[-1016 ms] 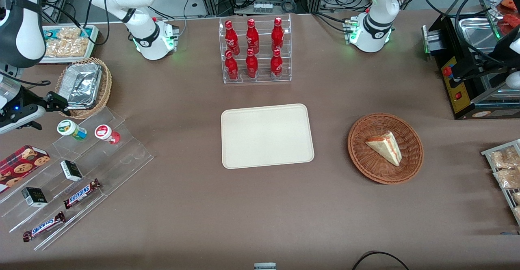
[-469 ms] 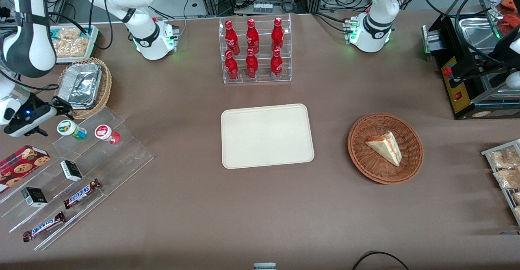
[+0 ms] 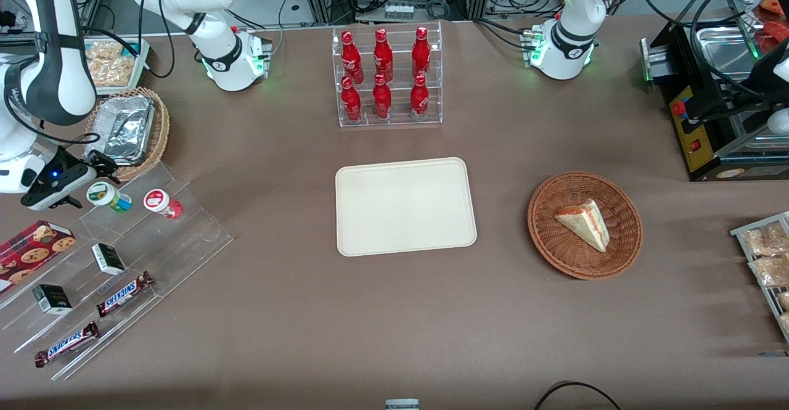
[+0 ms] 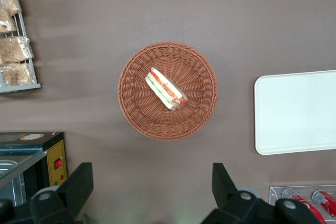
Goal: Place green gum on tray
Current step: 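Close the right gripper around the green gum cup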
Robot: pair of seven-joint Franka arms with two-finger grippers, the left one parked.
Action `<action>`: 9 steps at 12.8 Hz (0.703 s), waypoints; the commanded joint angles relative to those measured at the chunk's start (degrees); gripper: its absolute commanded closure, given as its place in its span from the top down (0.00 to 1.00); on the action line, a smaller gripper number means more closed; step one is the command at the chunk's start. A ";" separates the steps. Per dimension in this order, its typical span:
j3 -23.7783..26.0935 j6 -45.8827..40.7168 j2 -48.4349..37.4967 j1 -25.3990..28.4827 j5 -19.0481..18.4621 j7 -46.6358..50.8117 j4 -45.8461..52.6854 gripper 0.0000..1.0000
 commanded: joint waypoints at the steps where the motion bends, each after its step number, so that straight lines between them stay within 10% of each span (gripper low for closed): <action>1: -0.76 1.73 0.50 0.01 -0.41 -0.99 -0.63 1.00; 9: -0.68 1.82 1.47 0.54 0.03 -0.82 -0.46 0.95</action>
